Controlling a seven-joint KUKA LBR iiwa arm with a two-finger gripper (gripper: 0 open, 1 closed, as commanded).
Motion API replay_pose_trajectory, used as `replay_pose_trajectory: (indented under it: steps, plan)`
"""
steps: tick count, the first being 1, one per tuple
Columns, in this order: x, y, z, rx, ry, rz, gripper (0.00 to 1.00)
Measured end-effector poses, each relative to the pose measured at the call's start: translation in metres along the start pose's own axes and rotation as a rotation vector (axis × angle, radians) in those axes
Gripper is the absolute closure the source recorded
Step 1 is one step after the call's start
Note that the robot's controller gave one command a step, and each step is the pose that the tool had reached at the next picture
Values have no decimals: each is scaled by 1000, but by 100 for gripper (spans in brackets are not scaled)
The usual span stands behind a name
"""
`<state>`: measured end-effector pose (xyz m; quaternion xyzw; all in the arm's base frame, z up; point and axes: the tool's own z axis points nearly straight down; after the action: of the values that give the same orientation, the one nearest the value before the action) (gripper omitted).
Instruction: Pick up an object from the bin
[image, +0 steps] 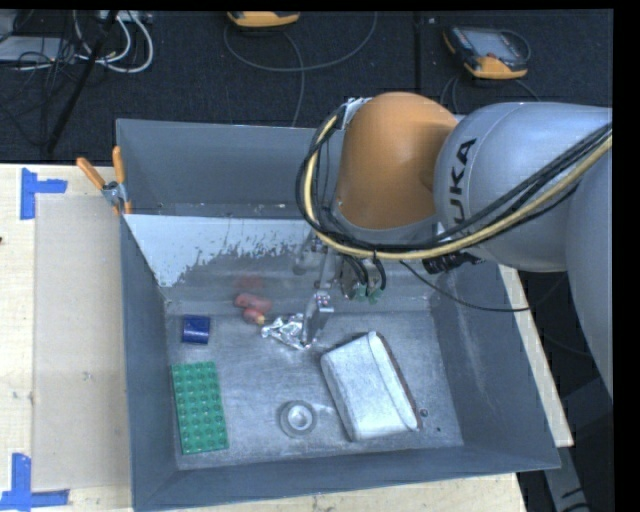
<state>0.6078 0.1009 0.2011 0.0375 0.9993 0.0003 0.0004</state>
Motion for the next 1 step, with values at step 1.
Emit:
replay_pose_trajectory:
  steps: [1]
  plan:
    - [36,-40,119,-1,-5,-47,0]
